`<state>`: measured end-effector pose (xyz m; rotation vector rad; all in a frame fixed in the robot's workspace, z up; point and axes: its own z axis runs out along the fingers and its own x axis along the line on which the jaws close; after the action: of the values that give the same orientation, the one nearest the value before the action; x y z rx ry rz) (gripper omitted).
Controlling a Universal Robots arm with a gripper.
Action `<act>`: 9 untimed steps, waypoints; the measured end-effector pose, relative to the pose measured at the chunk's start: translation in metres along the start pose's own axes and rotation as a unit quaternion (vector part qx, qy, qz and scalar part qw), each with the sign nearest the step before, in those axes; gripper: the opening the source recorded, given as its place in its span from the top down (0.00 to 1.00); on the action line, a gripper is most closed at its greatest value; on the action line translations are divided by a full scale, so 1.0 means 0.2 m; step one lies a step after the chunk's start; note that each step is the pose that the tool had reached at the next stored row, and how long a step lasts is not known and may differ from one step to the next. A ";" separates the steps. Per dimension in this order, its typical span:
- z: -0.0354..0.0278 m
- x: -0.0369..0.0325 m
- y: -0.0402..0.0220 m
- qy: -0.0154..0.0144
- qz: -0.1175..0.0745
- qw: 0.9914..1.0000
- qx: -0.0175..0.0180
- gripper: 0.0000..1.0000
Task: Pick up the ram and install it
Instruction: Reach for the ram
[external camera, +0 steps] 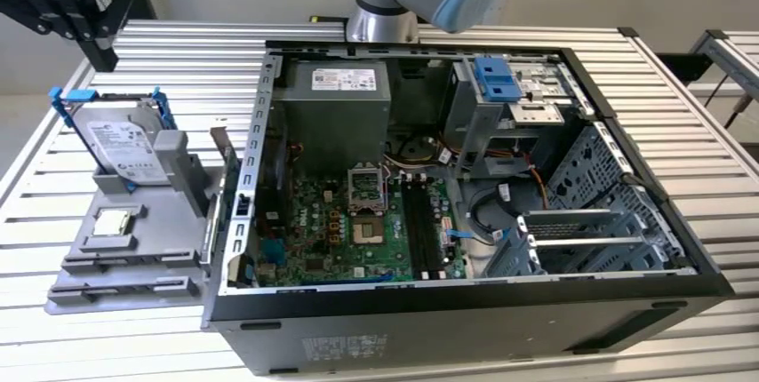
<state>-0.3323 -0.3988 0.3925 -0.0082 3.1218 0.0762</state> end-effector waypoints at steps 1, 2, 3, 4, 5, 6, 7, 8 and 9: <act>0.000 0.010 0.000 0.000 0.000 1.000 0.000 1.00; 0.000 0.020 0.000 0.000 -0.001 1.000 0.000 1.00; 0.000 0.030 0.000 0.000 -0.001 1.000 0.000 1.00; -0.001 0.040 0.000 0.000 -0.001 1.000 0.000 1.00; -0.001 0.049 0.000 0.000 -0.001 1.000 0.000 1.00; -0.001 0.057 0.000 0.000 -0.001 1.000 0.000 1.00; -0.001 0.065 0.000 0.000 -0.001 1.000 0.000 1.00; -0.001 0.071 0.000 0.000 -0.001 1.000 0.000 1.00; -0.001 0.072 0.000 0.000 -0.001 1.000 0.000 1.00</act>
<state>-0.3468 -0.3988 0.3925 -0.0109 3.1218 0.0762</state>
